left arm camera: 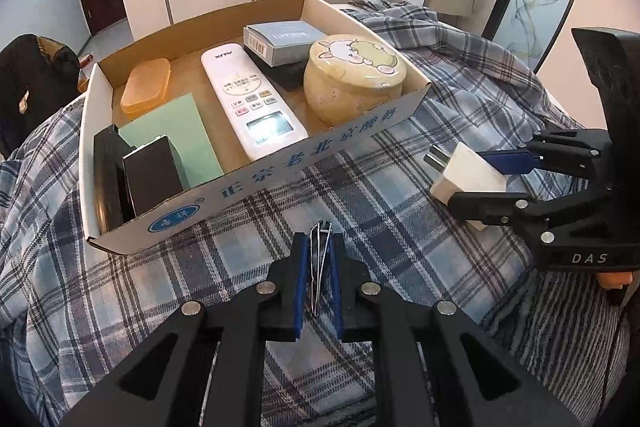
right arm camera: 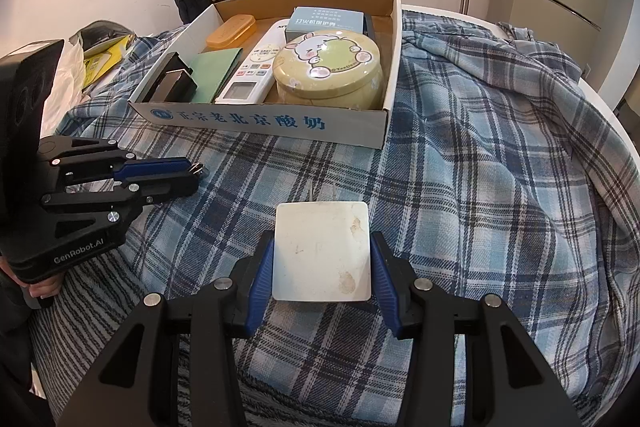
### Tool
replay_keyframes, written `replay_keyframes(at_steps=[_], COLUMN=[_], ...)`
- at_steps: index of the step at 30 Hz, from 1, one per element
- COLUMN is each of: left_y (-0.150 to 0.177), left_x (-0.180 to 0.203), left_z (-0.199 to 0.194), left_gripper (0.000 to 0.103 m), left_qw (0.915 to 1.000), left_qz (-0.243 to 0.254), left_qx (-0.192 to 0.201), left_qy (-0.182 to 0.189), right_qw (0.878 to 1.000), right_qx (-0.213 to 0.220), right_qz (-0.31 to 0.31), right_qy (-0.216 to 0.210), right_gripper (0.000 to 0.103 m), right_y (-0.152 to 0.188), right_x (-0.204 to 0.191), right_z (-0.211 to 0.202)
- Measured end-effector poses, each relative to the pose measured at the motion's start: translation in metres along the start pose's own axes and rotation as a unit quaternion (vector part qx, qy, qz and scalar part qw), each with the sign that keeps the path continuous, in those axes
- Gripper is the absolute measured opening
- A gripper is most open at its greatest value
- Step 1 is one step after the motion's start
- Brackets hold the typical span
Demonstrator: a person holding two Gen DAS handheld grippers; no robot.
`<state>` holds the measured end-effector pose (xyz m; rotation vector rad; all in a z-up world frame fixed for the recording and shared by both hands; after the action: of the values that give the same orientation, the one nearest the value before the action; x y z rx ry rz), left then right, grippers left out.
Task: Organize rigid objects
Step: 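Grasp the nail clipper with the left tool while the right tool holds the adapter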
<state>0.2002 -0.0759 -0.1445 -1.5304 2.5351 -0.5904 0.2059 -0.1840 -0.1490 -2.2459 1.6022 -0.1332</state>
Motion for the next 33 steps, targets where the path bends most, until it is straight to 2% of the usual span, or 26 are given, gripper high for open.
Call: replay_keyframes(at_steps=[4,7,11,18,20,23,26,30,33], left_y=[0.0,-0.004,-0.007,0.0,0.002,0.002,0.001,0.0,-0.004], left_x=[0.001,-0.008,-0.013,-0.003,0.002,0.005,0.003,-0.001,-0.001], left_z=[-0.014,-0.021,-0.013,-0.004,0.001,-0.004,-0.01,0.0,0.002], left_gripper=[0.01,0.01,0.01,0.01,0.01,0.01,0.01,0.01,0.01], left_qw=[0.9993,0.9986,0.9989,0.9996,1.0,0.9999,0.9995,0.9989,0.9986], left_qz=[-0.008,-0.027,-0.033,-0.007,0.005,0.01,0.003,-0.013,-0.021], left_qx=[0.026,0.038,0.025,0.013,0.002,0.012,0.018,-0.01,-0.01], left_qy=[0.024,0.026,0.022,0.026,0.008,0.007,0.027,0.044,0.048], right_qw=[1.0,1.0,1.0,1.0,1.0,1.0,1.0,1.0,1.0], right_qx=[0.0,0.0,0.0,0.0,0.0,0.0,0.0,0.0,-0.001], right_qz=[0.0,0.0,0.0,-0.001,-0.002,-0.002,-0.002,-0.002,-0.002], right_qy=[0.0,0.0,0.0,0.001,0.001,0.001,0.001,0.001,0.001], right_gripper=[0.045,0.045,0.045,0.045,0.045,0.045,0.045,0.045,0.045], right_y=[0.0,0.0,0.0,0.0,0.001,0.001,0.001,0.001,0.0], right_x=[0.0,0.0,0.0,-0.001,-0.001,-0.001,-0.001,-0.001,-0.001], right_z=[0.0,0.0,0.0,0.0,0.0,0.0,0.0,0.001,0.001])
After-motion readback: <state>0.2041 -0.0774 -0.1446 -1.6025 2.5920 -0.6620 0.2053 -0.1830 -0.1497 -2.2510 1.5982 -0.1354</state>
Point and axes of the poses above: each gripper's, at about its wrist camera, not at the fingertips, and z roughly the way its jaws point, x to its right, y to its underside, the point moved 6 cm from there along z, roughly the way its jaws point, and after that the axes turned 10 degrees about -x, right-handed, at the moved point
